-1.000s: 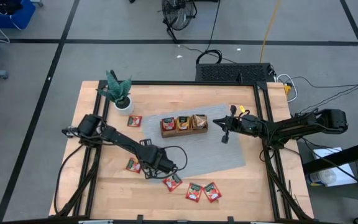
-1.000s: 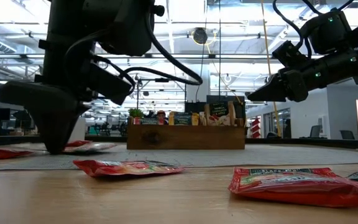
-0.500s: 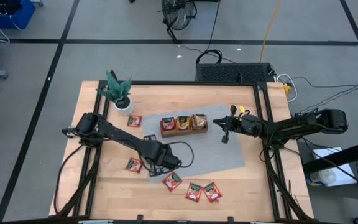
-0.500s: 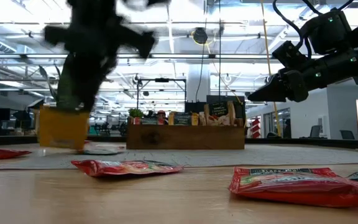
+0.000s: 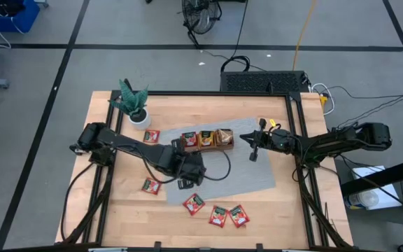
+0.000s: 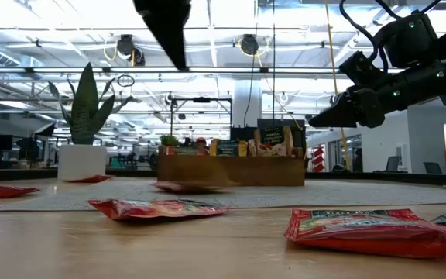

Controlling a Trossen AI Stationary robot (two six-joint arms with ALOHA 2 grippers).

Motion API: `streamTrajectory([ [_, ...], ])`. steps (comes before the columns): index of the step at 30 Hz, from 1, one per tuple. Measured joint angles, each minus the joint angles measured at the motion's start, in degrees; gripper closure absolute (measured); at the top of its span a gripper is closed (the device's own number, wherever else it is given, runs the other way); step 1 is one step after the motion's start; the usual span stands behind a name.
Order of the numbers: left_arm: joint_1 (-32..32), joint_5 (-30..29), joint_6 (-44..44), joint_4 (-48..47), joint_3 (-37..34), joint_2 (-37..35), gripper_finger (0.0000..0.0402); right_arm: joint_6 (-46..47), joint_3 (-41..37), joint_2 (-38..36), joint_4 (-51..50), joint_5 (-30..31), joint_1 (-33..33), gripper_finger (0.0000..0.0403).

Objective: Pick & Place Tea
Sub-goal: Put the yellow tea into the middle part of the wooden organizer

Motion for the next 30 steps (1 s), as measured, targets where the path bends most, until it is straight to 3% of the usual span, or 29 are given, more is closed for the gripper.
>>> streamTrajectory([
  [7,4.15,1.39,3.62,2.2,-0.41,0.27,0.0401,0.24,0.0,0.0,0.0,0.0,0.02,0.0403],
  [11,5.87,11.71,-0.68,9.24,-2.36,0.71,0.038,0.24,0.0,0.0,0.01,-0.02,0.02,0.0403],
  [13,7.06,19.4,-7.38,16.38,-4.01,0.6,0.0356,0.24,0.0,0.0,0.06,-0.02,0.02,0.0403],
  [15,7.66,24.16,-8.74,22.02,-5.97,0.61,0.0326,0.24,0.0,0.0,0.08,-0.02,0.02,0.0403],
  [18,6.89,24.01,-1.16,25.93,-7.41,1.91,0.0278,0.23,0.0,0.0,0.09,-0.02,0.02,0.0403],
  [21,5.82,20.93,-0.67,24.02,-7.48,4.14,0.0241,0.22,0.0,0.18,0.2,-0.02,0.02,0.0403],
  [27,4.7,19.47,-3.95,23.71,-7.53,10.39,0.0204,0.26,0.04,0.39,0.47,-0.02,0.02,0.0403],
  [30,4.23,20.0,-0.26,23.81,-7.55,12.66,0.0195,0.4,0.04,0.39,0.5,-0.02,0.02,0.0403],
])
